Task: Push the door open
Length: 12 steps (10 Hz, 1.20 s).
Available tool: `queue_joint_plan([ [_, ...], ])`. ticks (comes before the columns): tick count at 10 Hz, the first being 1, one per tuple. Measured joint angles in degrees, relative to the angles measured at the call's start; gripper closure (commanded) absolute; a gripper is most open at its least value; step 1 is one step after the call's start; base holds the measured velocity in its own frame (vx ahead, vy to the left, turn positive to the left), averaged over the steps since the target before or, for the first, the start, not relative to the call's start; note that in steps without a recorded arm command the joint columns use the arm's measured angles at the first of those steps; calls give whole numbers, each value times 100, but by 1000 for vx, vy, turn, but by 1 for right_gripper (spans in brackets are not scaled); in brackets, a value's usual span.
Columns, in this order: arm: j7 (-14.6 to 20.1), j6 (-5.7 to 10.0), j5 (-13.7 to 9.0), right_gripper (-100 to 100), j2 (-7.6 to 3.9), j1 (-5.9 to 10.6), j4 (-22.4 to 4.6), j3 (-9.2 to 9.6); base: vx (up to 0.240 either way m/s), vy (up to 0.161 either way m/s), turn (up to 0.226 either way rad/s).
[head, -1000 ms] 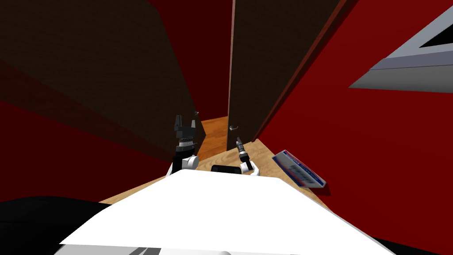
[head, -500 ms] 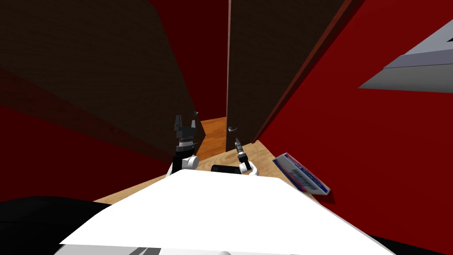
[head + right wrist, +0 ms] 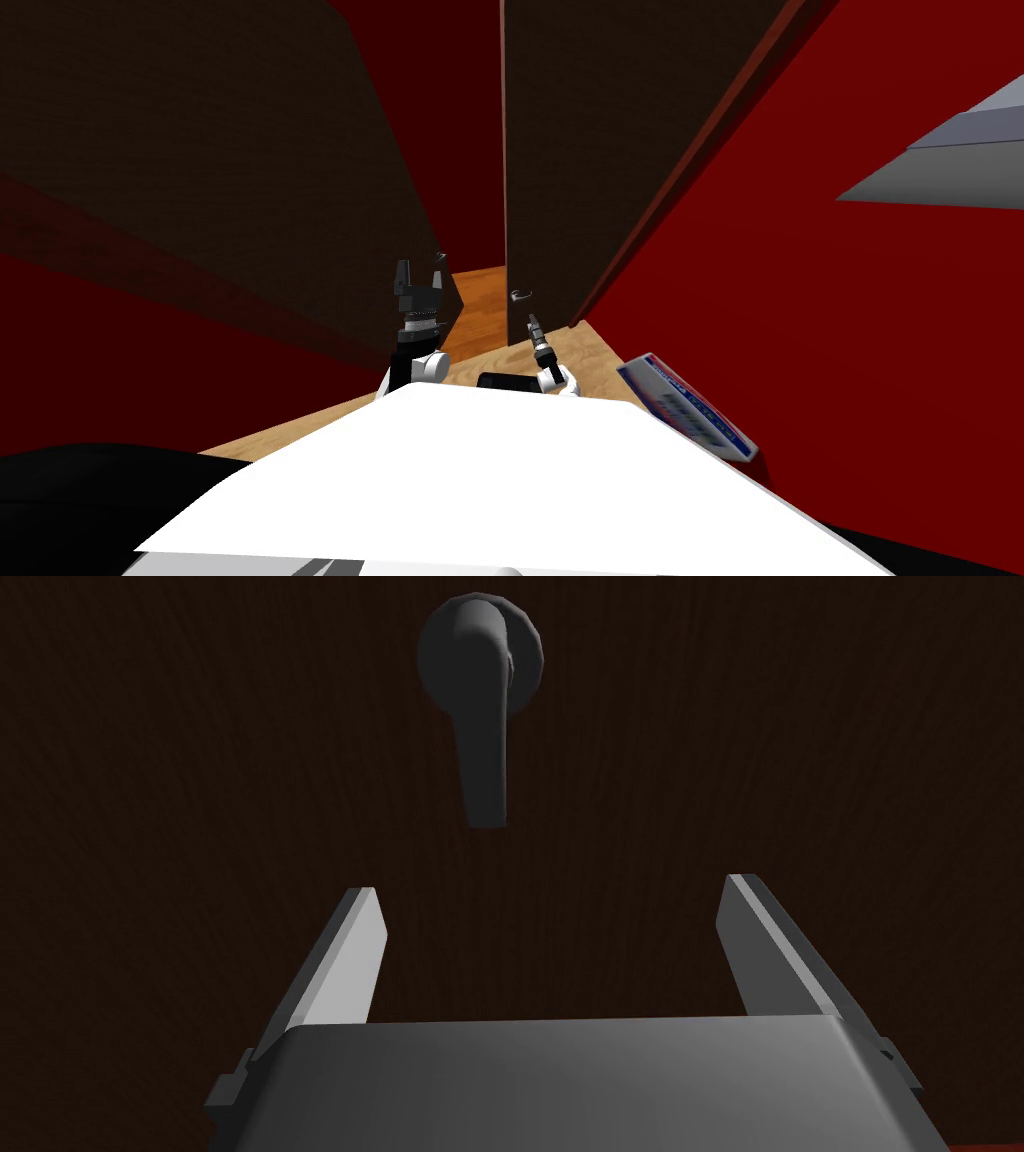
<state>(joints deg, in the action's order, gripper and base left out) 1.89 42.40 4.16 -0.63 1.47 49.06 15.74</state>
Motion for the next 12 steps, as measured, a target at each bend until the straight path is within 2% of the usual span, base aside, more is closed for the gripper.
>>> queue_joint_plan([
  [5,60,106,-3,-100,169,235,-565,53,60,-92,51],
  [6,63,109,-3,-100,172,240,-577,55,112,31,29],
  [9,47,112,-13,-100,-35,229,-572,27,164,65,25],
  [10,47,97,-14,-100,-70,210,-543,20,189,71,26],
  [12,40,154,-32,-100,-73,263,-657,-18,208,73,24],
])
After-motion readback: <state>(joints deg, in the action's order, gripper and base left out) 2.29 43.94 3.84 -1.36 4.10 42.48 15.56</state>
